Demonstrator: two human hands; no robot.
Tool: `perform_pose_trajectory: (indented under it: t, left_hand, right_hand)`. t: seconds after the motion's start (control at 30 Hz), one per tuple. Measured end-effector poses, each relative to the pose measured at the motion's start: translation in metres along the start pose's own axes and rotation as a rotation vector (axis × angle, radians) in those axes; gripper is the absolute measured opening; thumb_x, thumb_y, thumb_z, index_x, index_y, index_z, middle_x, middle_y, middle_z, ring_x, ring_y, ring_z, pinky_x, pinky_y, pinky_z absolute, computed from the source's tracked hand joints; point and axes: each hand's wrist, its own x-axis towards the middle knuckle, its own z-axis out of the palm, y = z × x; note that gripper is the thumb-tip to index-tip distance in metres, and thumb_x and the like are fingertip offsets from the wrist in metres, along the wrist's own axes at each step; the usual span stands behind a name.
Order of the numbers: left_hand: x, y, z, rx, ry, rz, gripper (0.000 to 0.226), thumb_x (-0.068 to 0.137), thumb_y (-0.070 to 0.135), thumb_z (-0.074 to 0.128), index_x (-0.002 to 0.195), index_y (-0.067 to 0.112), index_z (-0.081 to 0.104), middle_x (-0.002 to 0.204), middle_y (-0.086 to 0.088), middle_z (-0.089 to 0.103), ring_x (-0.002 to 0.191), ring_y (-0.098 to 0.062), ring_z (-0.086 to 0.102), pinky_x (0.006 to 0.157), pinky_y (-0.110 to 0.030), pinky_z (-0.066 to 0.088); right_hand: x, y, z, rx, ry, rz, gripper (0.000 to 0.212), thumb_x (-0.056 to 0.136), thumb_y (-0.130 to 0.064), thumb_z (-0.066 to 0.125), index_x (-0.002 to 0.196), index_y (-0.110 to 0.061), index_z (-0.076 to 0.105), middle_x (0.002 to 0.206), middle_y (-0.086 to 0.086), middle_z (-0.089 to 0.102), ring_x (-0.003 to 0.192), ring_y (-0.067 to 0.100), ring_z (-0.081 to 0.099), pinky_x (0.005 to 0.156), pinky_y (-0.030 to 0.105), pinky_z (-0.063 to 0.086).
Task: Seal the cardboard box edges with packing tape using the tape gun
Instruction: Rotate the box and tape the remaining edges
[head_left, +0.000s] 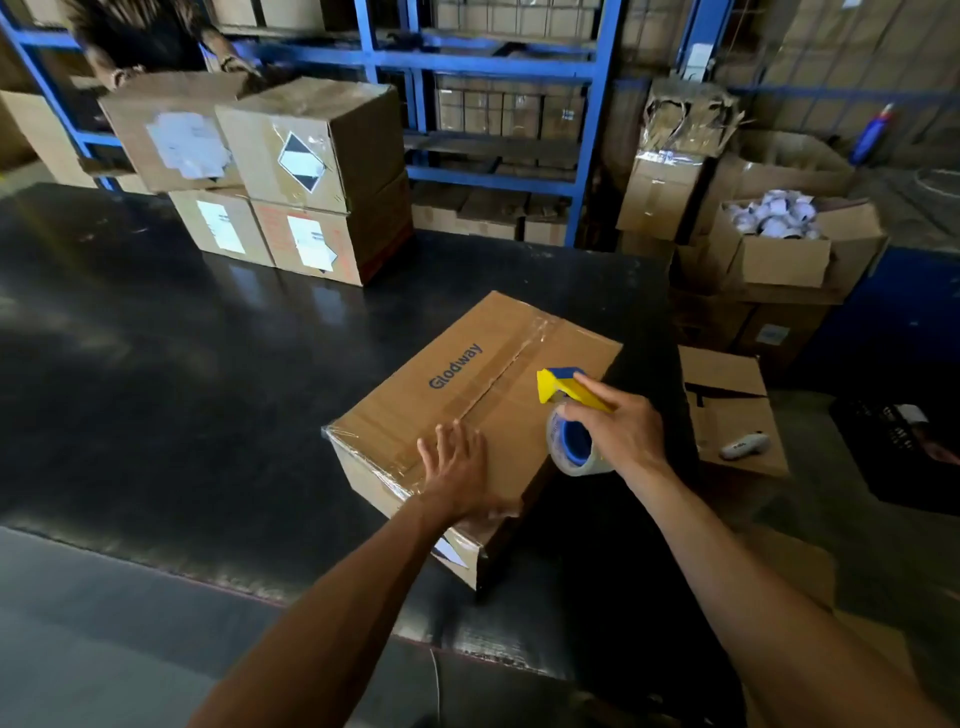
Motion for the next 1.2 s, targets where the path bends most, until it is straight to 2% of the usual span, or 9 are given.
perform_pose_trajectory:
  t: [0.13,0.27,0.4,0.53,0.67,0.8,0.93,1.07,1.2]
  left_hand:
    - [-0.011,-0.073,-0.038,0.2,-0.127,0.173,0.137,0.066,0.081,0.067,0.158,0.016,-0.011,0.164,-0.016,-0.021,0.15,-0.04,-0.019,0.119,-0.061,-0.008]
    - [-0.013,-0.113,-0.071,0.307,-0.268,0.189,0.147,0.059,0.075,0.077,0.156,0.023,-0.021,0.163,-0.008,-0.027,0.15,-0.034,-0.021,0.118,-0.063,-0.007]
    - [0.002,-0.075,-0.037,0.091,-0.141,0.106,0.16,0.046,0.088,0.071,0.151,0.026,-0.032,0.154,-0.012,-0.041,0.14,-0.042,-0.035,0.106,-0.078,-0.014]
    - [0.016,-0.061,-0.025,0.145,-0.118,0.109,0.144,0.062,0.07,0.079,0.155,0.027,-0.021,0.157,-0.021,-0.034,0.139,-0.051,-0.032,0.1,-0.084,-0.012]
    - [0.026,-0.11,-0.048,0.287,-0.186,0.252,0.14,0.064,0.07,0.077,0.153,0.033,-0.024,0.156,-0.016,-0.036,0.14,-0.048,-0.032,0.108,-0.078,-0.01]
    - [0.047,-0.149,-0.081,0.471,-0.301,0.3,0.142,0.068,0.059,0.083,0.153,0.03,-0.027,0.158,-0.019,-0.034,0.143,-0.045,-0.03,0.118,-0.062,-0.012]
    - [0.042,-0.093,-0.072,0.318,-0.284,0.275,0.144,0.067,0.078,0.07,0.152,0.016,-0.029,0.154,-0.022,-0.039,0.14,-0.044,-0.035,0.115,-0.065,-0.016]
    - [0.024,0.018,-0.02,0.014,-0.213,0.242,0.139,0.068,0.095,0.043,0.152,0.008,-0.026,0.15,-0.024,-0.043,0.135,-0.045,-0.043,0.113,-0.066,-0.02]
    - [0.013,0.084,0.013,-0.013,-0.057,0.096,0.126,0.078,0.088,0.031,0.153,-0.002,-0.017,0.155,-0.03,-0.031,0.141,-0.05,-0.032,0.111,-0.067,-0.02]
  right_hand:
    - [-0.003,-0.011,0.018,0.12,0.034,0.014,0.049,0.069,-0.035,0.083,0.117,-0.037,0.071,0.113,-0.016,0.066,0.091,0.004,0.055,0.078,0.016,0.041]
    - [-0.005,-0.02,0.035,0.093,0.058,0.024,0.054,0.064,-0.043,0.082,0.117,-0.042,0.069,0.12,-0.016,0.064,0.1,0.008,0.054,0.084,0.023,0.041]
    - [-0.007,-0.027,0.05,0.112,0.063,0.065,0.054,0.063,-0.045,0.082,0.116,-0.042,0.069,0.109,-0.017,0.059,0.098,0.01,0.05,0.083,0.025,0.038]
    - [-0.008,-0.031,0.056,0.06,0.086,0.063,0.054,0.066,-0.045,0.082,0.118,-0.042,0.068,0.108,-0.02,0.054,0.098,0.008,0.049,0.083,0.024,0.039]
    - [-0.009,-0.027,0.061,0.142,0.138,0.095,0.052,0.066,-0.04,0.083,0.116,-0.04,0.07,0.117,-0.013,0.064,0.098,0.011,0.054,0.078,0.023,0.041]
    - [-0.018,-0.02,0.058,0.17,0.166,0.13,0.051,0.069,-0.038,0.082,0.118,-0.039,0.069,0.109,-0.011,0.065,0.088,0.005,0.055,0.063,0.017,0.037]
    - [-0.023,-0.018,0.05,0.207,0.229,0.185,0.049,0.071,-0.034,0.081,0.118,-0.037,0.07,0.104,-0.011,0.064,0.081,-0.001,0.051,0.061,0.018,0.036]
    - [-0.03,-0.015,0.031,0.209,0.286,0.195,0.053,0.063,-0.038,0.083,0.115,-0.042,0.07,0.109,-0.012,0.067,0.097,0.009,0.059,0.085,0.028,0.048]
    - [-0.037,-0.009,0.007,0.191,0.35,0.173,0.052,0.064,-0.039,0.082,0.115,-0.04,0.071,0.102,-0.013,0.067,0.095,0.009,0.06,0.084,0.028,0.049]
